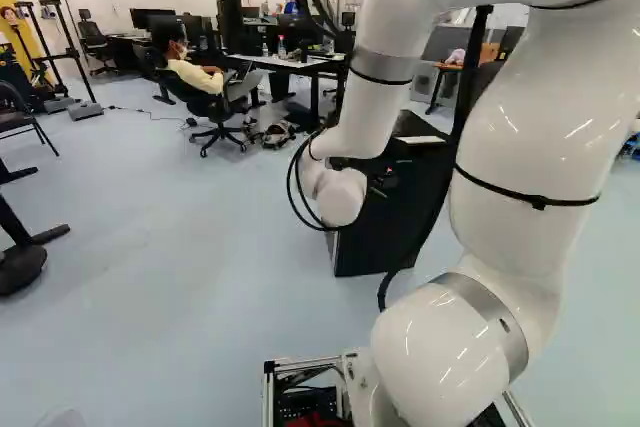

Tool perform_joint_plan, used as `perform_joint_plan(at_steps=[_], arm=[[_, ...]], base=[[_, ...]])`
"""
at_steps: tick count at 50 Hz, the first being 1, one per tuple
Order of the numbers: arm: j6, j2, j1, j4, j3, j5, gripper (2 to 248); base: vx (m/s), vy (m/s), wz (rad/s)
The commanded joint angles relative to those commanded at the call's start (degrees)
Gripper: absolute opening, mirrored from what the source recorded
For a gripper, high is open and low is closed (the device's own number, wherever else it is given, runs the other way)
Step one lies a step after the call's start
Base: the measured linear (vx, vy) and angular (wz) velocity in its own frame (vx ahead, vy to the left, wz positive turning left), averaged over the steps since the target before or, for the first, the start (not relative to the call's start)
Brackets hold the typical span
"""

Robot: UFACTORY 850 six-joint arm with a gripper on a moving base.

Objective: Grab a drink from the fridge

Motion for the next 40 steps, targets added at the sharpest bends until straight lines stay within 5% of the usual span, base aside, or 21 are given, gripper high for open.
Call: perform_joint_plan(at_steps=[40], arm=[[0.0, -12.6, 5.8, 9.2, -6.8, 10.4, 247]], base=[[0.000, 0.000, 0.000]])
